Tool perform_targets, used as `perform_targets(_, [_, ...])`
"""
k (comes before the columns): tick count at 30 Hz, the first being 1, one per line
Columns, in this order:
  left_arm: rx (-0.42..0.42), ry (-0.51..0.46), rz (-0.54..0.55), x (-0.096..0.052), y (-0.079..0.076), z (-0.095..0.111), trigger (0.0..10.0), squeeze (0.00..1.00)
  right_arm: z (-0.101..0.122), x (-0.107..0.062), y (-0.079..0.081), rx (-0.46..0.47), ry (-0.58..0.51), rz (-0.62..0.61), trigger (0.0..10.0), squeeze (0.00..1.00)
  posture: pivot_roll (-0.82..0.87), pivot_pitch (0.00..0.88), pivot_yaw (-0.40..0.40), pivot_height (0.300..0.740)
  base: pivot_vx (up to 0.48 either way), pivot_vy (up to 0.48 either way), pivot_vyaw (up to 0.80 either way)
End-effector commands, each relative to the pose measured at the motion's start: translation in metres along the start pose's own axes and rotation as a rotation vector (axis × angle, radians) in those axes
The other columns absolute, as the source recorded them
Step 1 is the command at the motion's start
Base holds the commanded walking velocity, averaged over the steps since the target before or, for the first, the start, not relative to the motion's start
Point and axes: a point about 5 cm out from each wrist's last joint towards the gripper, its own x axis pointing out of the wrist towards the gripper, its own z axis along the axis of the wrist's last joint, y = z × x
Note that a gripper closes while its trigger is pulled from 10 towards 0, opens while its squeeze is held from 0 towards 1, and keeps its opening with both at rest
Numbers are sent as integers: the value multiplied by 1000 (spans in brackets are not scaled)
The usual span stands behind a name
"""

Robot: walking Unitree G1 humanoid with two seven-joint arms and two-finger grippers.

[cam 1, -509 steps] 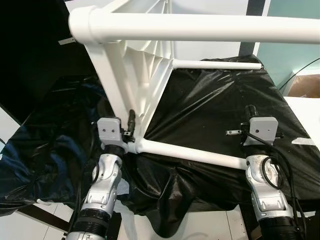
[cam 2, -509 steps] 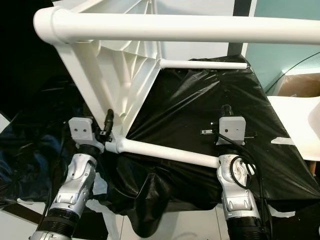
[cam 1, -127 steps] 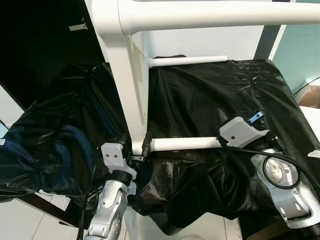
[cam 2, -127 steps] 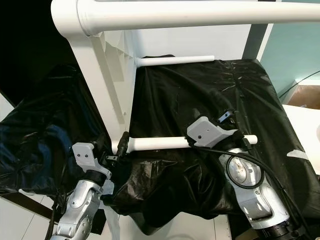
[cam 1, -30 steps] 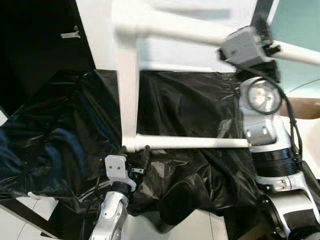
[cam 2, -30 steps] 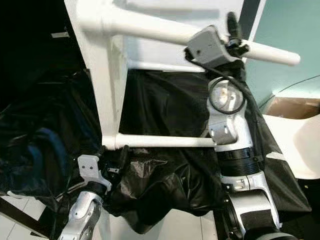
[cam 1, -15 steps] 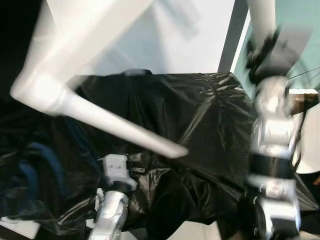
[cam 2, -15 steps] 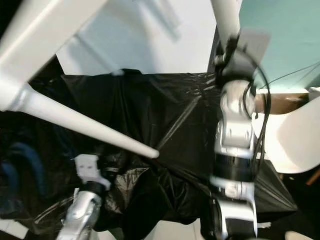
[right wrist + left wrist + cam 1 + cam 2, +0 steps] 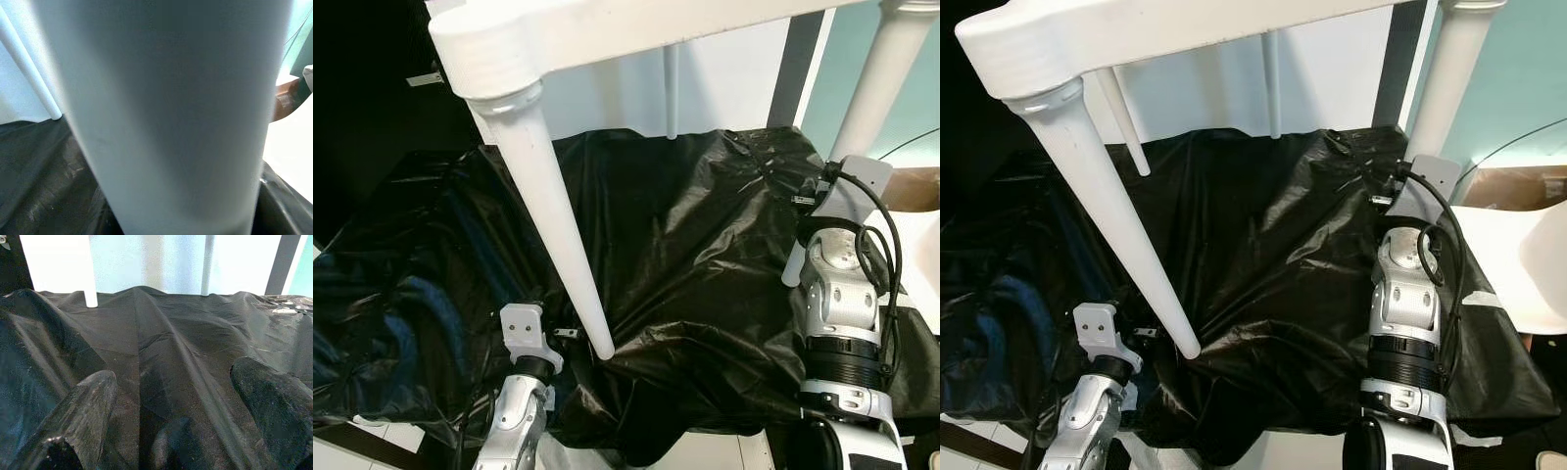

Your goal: Building children table

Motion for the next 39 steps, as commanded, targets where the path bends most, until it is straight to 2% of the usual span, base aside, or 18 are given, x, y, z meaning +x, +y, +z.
perform_targets(1, [2, 2, -173, 1, -19, 0, 10000, 0, -51, -14, 28, -35, 259, 152, 0, 0, -19, 0, 107, 740, 0, 0, 0])
perform_targets(4, [3, 3, -172, 1, -19, 0, 10000, 0, -50, -16, 31, -38, 254, 172, 0, 0, -19, 0, 107, 740, 0, 0, 0])
perform_targets(5, [3, 3, -169, 1, -19, -1, 10000, 0, -53, -22, 34, -57, 252, 200, 3608, 0, -16, 0, 104, 740, 0, 0, 0])
perform_targets(6, [4, 3, -164, 0, -19, -1, 10000, 0, -60, -29, 35, -83, 259, 221, 5725, 0, -16, 0, 104, 740, 0, 0, 0])
perform_targets(7, [4, 3, -164, 0, -19, -1, 10000, 0, -60, -29, 35, -83, 259, 221, 5725, 0, -16, 0, 104, 740, 0, 0, 0])
perform_targets(8, [4, 2, -155, 0, -19, -1, 10000, 0, -67, -37, 34, -113, 257, 242, 10000, 0, -13, 0, 101, 740, 0, 0, 0])
perform_targets(11, [0, -4, -123, -1, -17, -1, 10000, 0, -76, -51, 33, -144, 231, 299, 10000, 0, -17, 0, 104, 740, 0, 0, 0])
perform_targets(16, [-5, -8, -103, -2, -15, 0, 10000, 0, -77, -55, 32, -141, 212, 328, 10000, 0, -17, 0, 104, 740, 0, 0, 0])
perform_targets(23, [-20, -21, -51, 0, -12, 1, 10000, 0, -81, -69, 21, -145, 161, 330, 10000, 0, -18, 0, 106, 740, 0, 0, 0])
perform_targets(26, [-19, -25, -46, 0, -11, 2, 10000, 0, -80, -78, 4, -166, 151, 298, 10000, 0, -15, 0, 105, 740, 0, 0, 0])
perform_targets(30, [-16, -26, -40, 0, -10, 2, 10000, 0, -84, -81, -5, -162, 159, 288, 10000, 0, -20, 0, 108, 740, 0, 0, 0])
perform_targets(34, [-8, -24, -29, 1, -9, 2, 10000, 0, -85, -83, -5, -153, 152, 304, 10000, 0, -25, 0, 109, 740, 0, 0, 0])
perform_targets(36, [-9, -19, 11, 3, -6, 3, 10000, 0, -84, -89, 0, -125, 125, 364, 10000, 0, -29, 0, 111, 740, 0, 0, 0])
perform_targets(39, [-12, -23, 54, 3, -2, 4, 10000, 0, -82, -94, -2, -91, 96, 389, 10000, 0, -29, 0, 111, 740, 0, 0, 0])
